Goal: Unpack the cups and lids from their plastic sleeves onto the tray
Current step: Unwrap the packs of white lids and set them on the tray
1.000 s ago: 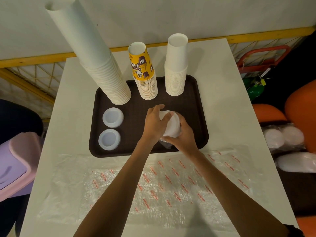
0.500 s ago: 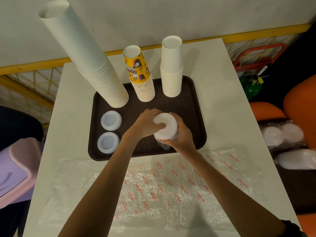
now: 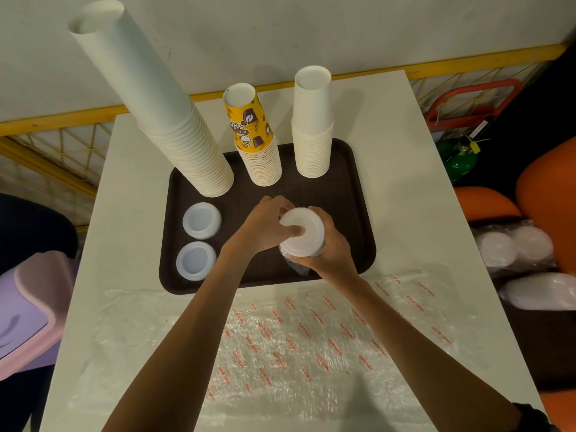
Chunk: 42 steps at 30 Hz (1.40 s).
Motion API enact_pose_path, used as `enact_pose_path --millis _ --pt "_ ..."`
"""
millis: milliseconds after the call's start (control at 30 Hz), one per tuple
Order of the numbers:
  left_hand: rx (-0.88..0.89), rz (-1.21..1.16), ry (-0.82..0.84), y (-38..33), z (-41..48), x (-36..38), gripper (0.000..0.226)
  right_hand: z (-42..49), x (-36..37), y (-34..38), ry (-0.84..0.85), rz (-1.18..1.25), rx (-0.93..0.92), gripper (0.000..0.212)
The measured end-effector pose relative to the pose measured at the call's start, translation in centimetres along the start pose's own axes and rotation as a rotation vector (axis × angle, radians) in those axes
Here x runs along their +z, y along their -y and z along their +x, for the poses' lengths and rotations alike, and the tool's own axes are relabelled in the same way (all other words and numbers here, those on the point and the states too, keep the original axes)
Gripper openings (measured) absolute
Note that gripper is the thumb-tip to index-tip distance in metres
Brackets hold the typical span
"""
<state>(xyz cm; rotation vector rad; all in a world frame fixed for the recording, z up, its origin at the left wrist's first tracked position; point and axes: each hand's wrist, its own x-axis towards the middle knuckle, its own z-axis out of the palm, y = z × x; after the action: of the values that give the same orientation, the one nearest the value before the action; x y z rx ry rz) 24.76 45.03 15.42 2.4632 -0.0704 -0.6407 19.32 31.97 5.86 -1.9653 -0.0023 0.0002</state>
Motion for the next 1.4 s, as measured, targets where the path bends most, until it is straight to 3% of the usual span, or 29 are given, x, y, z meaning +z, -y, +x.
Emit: enact_pose_path --millis 600,800,933,1200,1300,1400 --pt "0.044 -0.039 -0.169 0.0 -1.5 0.9 0.047 -0.1 0.0 0.0 0.006 -0.048 0.002 0.081" --pt "0.03 -0.129 -0.168 0.1 -1.6 0.8 0.055 -0.2 -0.2 0.3 0.013 -0.052 0.006 0.079" --pt "0.005 -0.136 -0.109 -0.1 -1.4 0.2 0.044 -0.3 -0.3 0.5 0.024 -0.047 0.021 0.077" --pt "-0.068 -0.415 0.008 0.4 -1.2 -0.3 0.032 -0.2 -0.5 0.4 0.023 -0.052 0.013 0.081" --pt "-0.096 -0.719 -0.029 0.8 -1.6 -1.3 0.025 -0.2 -0.7 0.2 0.026 -0.045 0.001 0.082" --pt "-0.142 -1.006 -0.178 2.3 -2.0 -2.7 0.015 0.0 -0.8 0.1 0.053 -0.082 -0.008 0.084"
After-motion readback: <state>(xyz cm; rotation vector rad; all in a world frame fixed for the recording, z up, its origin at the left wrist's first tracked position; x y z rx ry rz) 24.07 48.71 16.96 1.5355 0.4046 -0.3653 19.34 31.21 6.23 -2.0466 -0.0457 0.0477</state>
